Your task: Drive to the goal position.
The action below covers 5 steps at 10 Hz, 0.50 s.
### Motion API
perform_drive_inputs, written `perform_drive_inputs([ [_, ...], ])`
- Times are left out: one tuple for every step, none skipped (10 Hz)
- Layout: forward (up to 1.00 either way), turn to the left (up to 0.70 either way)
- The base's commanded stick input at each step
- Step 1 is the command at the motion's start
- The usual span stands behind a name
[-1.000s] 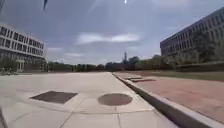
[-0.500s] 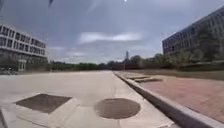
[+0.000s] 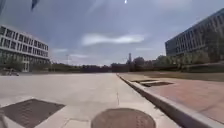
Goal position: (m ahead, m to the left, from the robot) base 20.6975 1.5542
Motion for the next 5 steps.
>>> perform_drive_inputs([
  [1.00,0.00],
  [1.00,0.00],
  [1.00,0.00],
  [1.00,0.00],
  [1.00,0.00],
])
